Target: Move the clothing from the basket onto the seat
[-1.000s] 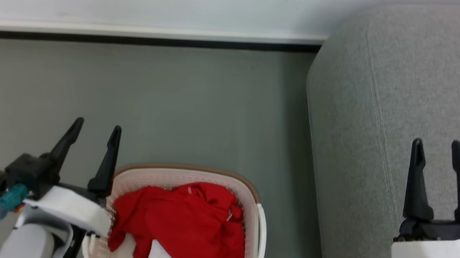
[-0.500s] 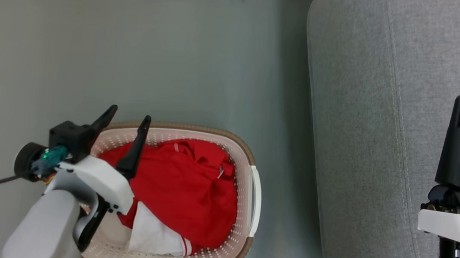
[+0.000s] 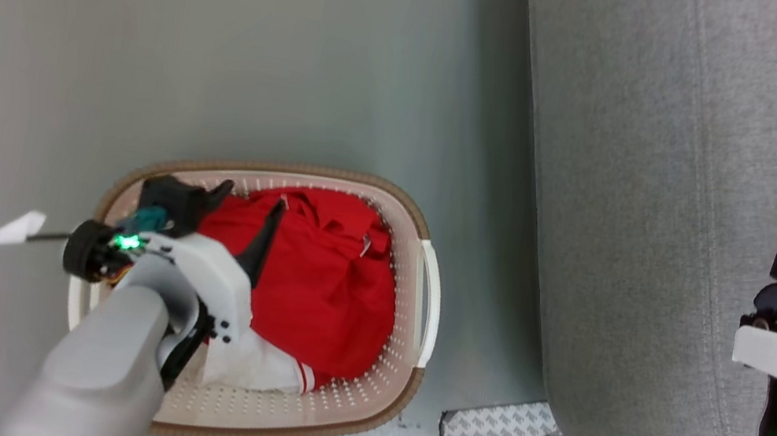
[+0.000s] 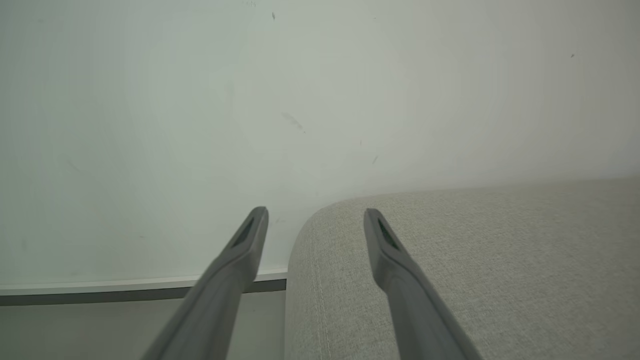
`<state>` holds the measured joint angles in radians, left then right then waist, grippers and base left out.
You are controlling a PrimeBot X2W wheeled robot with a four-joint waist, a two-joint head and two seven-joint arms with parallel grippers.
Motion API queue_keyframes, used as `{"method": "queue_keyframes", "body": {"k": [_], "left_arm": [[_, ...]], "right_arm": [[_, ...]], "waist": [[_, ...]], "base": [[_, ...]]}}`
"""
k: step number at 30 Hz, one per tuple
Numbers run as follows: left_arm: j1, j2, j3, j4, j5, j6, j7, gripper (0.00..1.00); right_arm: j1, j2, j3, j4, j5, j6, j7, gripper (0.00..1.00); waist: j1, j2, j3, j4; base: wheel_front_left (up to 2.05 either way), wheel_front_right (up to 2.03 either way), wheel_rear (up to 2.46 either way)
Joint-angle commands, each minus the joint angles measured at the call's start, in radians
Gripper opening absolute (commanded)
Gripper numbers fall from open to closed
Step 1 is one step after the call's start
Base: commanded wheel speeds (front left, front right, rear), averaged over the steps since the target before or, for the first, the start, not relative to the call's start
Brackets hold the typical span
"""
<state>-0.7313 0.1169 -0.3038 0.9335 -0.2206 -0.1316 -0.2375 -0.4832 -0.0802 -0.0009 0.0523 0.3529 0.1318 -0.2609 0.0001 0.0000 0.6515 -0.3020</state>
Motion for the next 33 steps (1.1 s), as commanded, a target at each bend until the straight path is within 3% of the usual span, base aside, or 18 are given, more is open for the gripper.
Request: {"method": "queue_keyframes", "body": {"k": [1,15,21,28,33], "left_arm": [[-0.036,0.008,-0.021,0.042,-0.021,0.001,0.008,1.00],[-0.188,-0.002,-0.119,0.279,-0.035,0.001,0.104,1.00],[-0.235,0.003,-0.140,0.323,-0.041,0.002,0.160,1.00],[-0.269,0.031,-0.156,0.344,-0.023,0.046,0.195,1.00],[-0.277,0.040,-0.171,0.351,-0.019,0.053,0.232,1.00]], "right_arm": [[-0.015,0.004,-0.003,-0.012,-0.005,-0.002,-0.002,1.00],[-0.042,0.012,-0.022,-0.126,0.001,-0.002,-0.002,1.00],[-0.048,0.022,-0.039,-0.175,0.012,-0.002,-0.002,1.00],[-0.057,0.030,-0.030,-0.202,0.026,-0.002,-0.002,1.00],[-0.056,0.032,-0.033,-0.207,0.021,-0.002,-0.002,1.00]], "waist": [[-0.0001,0.0000,0.031,-0.006],[-0.0001,0.0000,0.141,-0.030],[-0.0001,0.0000,0.191,-0.045],[-0.0001,0.0000,0.243,-0.070],[-0.0001,0.0000,0.266,-0.081]], "base": [[0.00,0.00,0.00],[0.00,0.00,0.00],[0.00,0.00,0.00],[0.00,0.00,0.00],[0.00,0.00,0.00]]}}
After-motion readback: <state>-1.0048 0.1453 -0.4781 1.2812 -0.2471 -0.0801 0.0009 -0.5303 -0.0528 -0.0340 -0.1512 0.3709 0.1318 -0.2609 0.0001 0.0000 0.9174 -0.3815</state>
